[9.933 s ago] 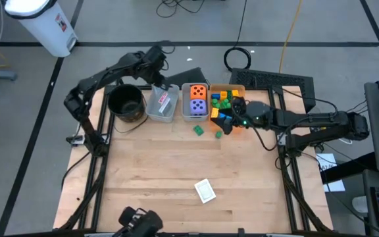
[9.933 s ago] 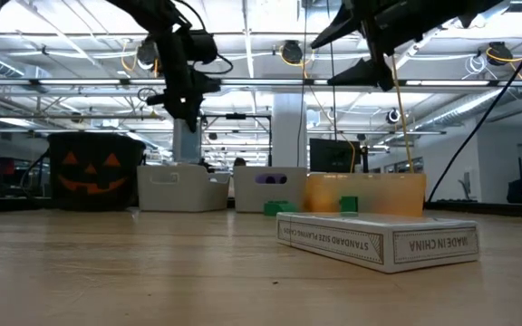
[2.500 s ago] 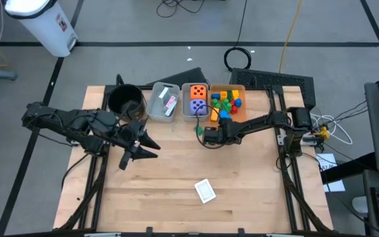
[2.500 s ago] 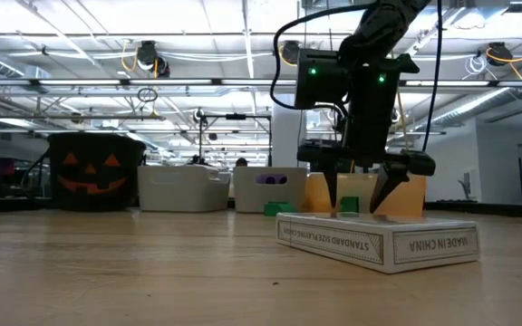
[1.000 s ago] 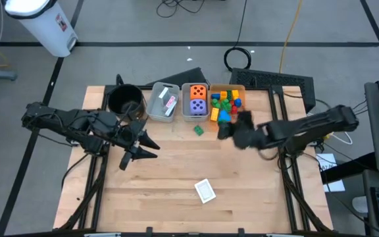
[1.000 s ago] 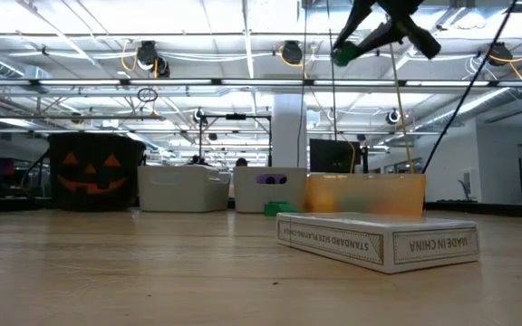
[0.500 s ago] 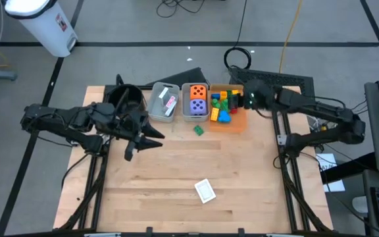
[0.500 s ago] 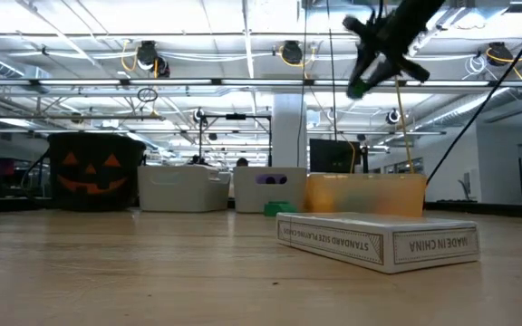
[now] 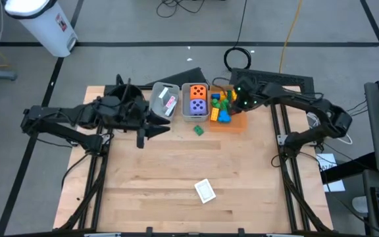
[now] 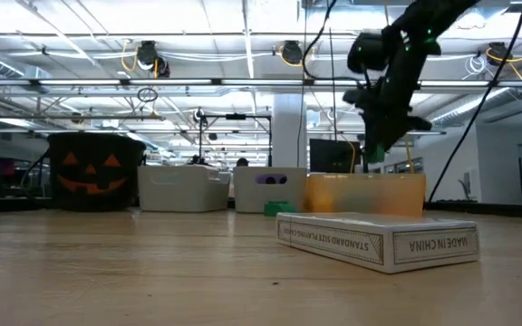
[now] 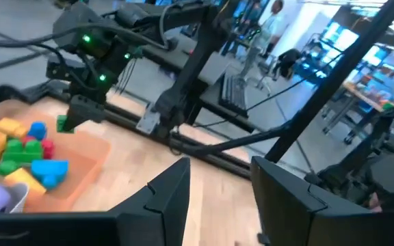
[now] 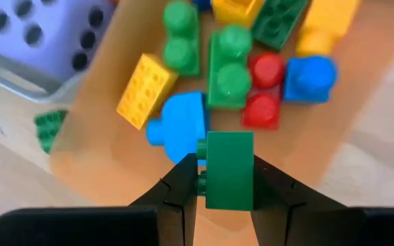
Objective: Pick & Place Toys
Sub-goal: Put the right green game piece into the orange bin
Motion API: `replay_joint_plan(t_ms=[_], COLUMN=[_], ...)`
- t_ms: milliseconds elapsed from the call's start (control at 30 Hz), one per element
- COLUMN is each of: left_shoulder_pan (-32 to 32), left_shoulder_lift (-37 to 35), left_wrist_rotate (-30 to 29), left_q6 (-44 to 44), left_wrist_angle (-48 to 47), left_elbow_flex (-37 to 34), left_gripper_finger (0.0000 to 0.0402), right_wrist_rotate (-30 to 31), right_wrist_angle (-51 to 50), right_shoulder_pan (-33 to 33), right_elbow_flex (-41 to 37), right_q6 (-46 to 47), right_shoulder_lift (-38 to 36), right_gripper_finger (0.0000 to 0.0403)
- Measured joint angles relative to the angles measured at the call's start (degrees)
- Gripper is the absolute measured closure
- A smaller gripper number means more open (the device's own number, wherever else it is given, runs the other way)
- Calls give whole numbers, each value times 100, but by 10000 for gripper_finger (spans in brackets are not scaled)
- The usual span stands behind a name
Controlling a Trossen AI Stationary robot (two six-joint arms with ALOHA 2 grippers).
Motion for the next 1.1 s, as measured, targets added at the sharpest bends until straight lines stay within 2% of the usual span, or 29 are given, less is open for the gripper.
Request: replay_joint_plan(t_ms=[133,400,867,1100], left_shoulder_pan=[125,183,183,290], left_shoulder_lift=[140,481,797,799], left_wrist_rotate=[-4,4,155,176], left_q6=[-116,-241,-313,-326], left_wrist_angle=[96,57,399,395], left_elbow_flex=[10,-1,-1,-1], left_gripper_finger=[243,243,243,243], right_wrist_rotate=[-261,-279,-268,-424], right_wrist_angle=[435,828,1702,1723], right_shoulder_pan=[2,2,-11,-22], right_elbow_flex=[-499,-1214,-1402,-1384], right_q6=[-5,44,14,-16], right_shoulder_lift=[122,76,146,569], right_gripper_finger=[318,318,318,318])
